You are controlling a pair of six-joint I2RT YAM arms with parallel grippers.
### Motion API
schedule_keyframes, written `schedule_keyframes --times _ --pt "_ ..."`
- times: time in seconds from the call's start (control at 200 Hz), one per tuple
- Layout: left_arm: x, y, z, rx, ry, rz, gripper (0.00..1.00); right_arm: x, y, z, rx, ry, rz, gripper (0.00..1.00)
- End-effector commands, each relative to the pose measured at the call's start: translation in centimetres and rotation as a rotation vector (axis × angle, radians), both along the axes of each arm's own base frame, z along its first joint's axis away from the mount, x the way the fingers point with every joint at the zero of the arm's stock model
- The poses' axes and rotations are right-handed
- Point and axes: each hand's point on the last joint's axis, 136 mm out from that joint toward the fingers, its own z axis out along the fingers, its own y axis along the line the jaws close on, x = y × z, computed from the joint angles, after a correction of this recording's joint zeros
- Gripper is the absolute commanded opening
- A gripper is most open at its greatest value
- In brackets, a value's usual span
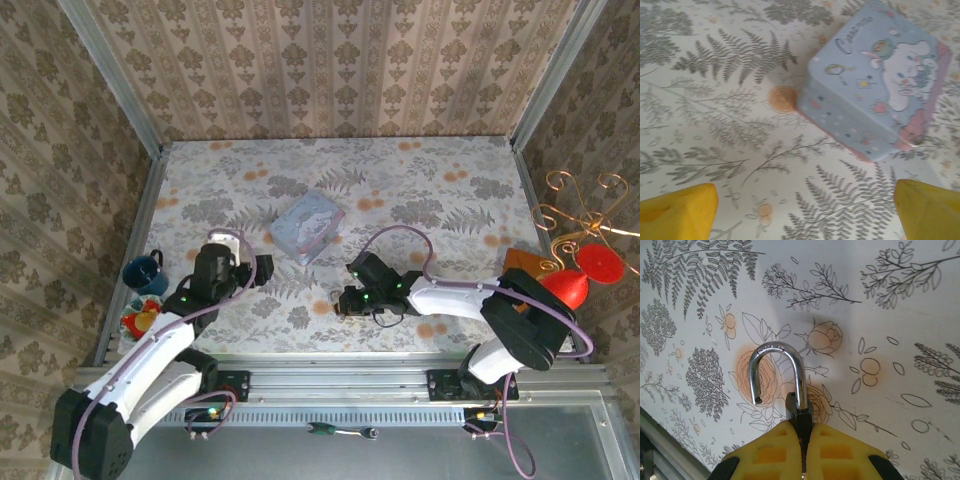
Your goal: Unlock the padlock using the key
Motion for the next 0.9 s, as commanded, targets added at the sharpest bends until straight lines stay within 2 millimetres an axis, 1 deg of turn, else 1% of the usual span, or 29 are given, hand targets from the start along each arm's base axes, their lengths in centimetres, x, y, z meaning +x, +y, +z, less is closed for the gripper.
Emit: schedule_keyframes --times 0.0,0.19,0.495,0.685,0.805,0.815,0.825,0.895 --pt "0.1 1.2 -0.5 0.051 -0.023 0.024 0.92 -1.1 -0.6 -1.6 -0.055 0.059 0.027 0.0" --pt "0.3 1.5 -0.3 0.03 -0.055 0.035 0.92 -1.0 -1.5 -1.6 -0.097 0.054 0.025 0.0" --pt "0.2 1.9 -0.5 0.019 -0.057 0.05 0.93 -0.5 -1.8 0.1 -0.119 0.017 0.039 0.15" --pt "0.3 2.8 -0.3 0.042 -0.064 0.088 0.93 0.4 -3.2 2.1 -0.193 -0.063 0.037 0.22" --pt "0.3 3.4 -0.5 0.055 -0.062 0.122 0.93 1.3 -4.3 3.7 -0.256 -0.141 0.038 0.29" --pt "0.3 3.4 -0.5 0.055 -0.062 0.123 0.93 1.4 -4.3 4.5 -0.244 -0.162 0.038 0.31" --pt "0.3 3.4 -0.5 0.056 -0.062 0.122 0.93 1.5 -4.3 4.8 -0.243 -0.173 0.039 0.31" --pt "0.4 3.6 -0.6 0.055 -0.063 0.13 0.93 2.1 -4.5 6.2 -0.256 -0.222 0.044 0.37"
